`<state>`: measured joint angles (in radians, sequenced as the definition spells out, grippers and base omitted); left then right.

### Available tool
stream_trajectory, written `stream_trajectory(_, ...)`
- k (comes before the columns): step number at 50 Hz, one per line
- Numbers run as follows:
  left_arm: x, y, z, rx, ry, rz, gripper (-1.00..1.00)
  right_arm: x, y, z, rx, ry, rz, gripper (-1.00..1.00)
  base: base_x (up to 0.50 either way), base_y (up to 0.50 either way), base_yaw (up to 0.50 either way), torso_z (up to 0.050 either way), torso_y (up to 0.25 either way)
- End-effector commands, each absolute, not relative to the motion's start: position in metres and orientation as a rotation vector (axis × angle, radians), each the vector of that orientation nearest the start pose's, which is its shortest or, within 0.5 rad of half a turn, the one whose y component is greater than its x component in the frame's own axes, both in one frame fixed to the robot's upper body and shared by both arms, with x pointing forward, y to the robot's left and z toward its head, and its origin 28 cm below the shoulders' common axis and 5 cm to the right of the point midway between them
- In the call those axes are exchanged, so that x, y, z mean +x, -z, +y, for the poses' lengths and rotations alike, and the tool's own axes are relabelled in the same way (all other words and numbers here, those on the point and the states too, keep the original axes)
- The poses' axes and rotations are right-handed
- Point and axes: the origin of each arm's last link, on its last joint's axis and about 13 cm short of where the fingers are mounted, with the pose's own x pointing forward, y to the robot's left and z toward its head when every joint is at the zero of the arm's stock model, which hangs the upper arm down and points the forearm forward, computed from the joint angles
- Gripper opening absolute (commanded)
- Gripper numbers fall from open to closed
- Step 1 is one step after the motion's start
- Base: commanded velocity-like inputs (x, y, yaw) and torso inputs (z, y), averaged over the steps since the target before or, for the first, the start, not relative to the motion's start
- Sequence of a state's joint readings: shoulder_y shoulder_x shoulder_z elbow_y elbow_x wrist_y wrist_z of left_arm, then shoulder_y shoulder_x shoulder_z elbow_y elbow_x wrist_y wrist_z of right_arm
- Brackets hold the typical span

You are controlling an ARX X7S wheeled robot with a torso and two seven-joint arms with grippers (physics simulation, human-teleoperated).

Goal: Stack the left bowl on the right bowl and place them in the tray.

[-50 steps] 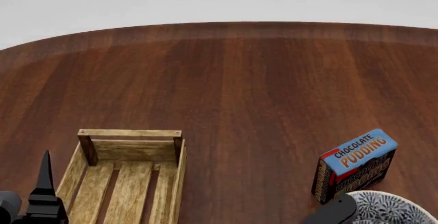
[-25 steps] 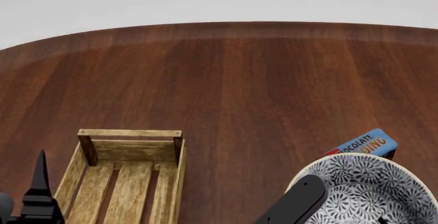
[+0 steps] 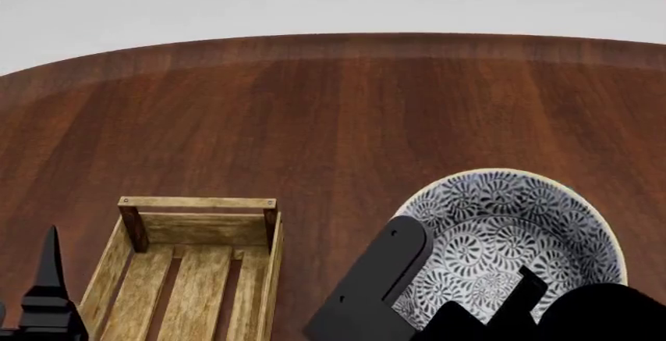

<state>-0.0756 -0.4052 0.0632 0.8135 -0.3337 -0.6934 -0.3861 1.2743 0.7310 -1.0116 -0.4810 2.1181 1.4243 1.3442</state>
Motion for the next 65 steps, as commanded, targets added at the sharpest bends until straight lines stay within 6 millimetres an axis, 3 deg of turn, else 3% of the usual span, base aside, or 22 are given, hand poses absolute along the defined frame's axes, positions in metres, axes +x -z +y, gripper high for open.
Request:
stream_trajectory(1, 0.184, -0.148, 0.238, 0.138, -0.092, -0.156, 1.0, 0.199, -0.245, -0.097, -0.895, -0.4, 0.545, -1.0, 0.0, 0.0, 0.0, 0.0, 0.0)
stream_trajectory(36, 0.177, -0.148, 0.25, 0.132, -0.136, -0.161, 1.0, 0.244, -0.271, -0.062, -0.938, -0.529, 0.447, -1.0, 0.0, 0.0, 0.0, 0.0, 0.001)
stream_trajectory(65, 0.173, -0.146, 0.257, 0.134, -0.175, -0.155, 1.0, 0.275, -0.273, -0.025, -0.94, -0.677, 0.374, -1.0, 0.0, 0.0, 0.0, 0.0, 0.001)
